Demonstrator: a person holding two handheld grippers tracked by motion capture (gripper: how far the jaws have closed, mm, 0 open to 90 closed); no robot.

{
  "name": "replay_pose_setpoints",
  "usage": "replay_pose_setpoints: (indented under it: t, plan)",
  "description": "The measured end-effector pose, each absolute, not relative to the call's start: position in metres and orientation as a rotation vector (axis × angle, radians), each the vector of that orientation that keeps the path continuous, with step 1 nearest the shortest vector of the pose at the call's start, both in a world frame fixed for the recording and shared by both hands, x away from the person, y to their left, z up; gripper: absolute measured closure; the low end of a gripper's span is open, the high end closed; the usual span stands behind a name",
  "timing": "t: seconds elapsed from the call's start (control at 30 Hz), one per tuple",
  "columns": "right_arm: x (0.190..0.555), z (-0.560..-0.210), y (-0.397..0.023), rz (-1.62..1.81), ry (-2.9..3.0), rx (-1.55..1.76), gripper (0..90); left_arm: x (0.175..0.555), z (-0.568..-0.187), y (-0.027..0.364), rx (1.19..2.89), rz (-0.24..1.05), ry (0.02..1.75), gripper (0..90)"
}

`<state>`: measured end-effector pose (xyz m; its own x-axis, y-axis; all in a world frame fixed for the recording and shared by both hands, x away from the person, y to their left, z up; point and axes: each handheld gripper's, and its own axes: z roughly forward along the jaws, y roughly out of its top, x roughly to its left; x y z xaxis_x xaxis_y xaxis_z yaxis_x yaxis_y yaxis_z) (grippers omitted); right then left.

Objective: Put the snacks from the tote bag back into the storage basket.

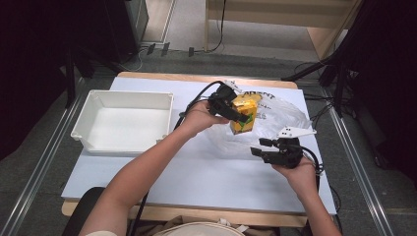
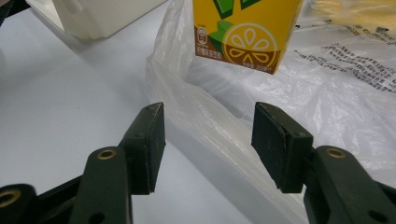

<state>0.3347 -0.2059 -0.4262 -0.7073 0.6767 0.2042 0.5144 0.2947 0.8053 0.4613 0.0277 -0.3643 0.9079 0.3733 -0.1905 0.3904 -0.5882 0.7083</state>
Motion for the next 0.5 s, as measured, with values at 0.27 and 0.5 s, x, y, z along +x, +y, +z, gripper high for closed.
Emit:
replay_pose_setpoints:
  t: [0.27, 0.5]
  plan:
    - [0.332, -0.430, -0.201, 1.370, 2.403, 1.115, 45.7, 0.452, -0.357, 0.037, 2.250, -0.035, 0.533, 52.1]
    - [0.331, -0.432, -0.197, 1.377, 2.426, 1.095, 45.6, 0.450, -0.354, 0.045, 2.245, -0.041, 0.533, 52.0]
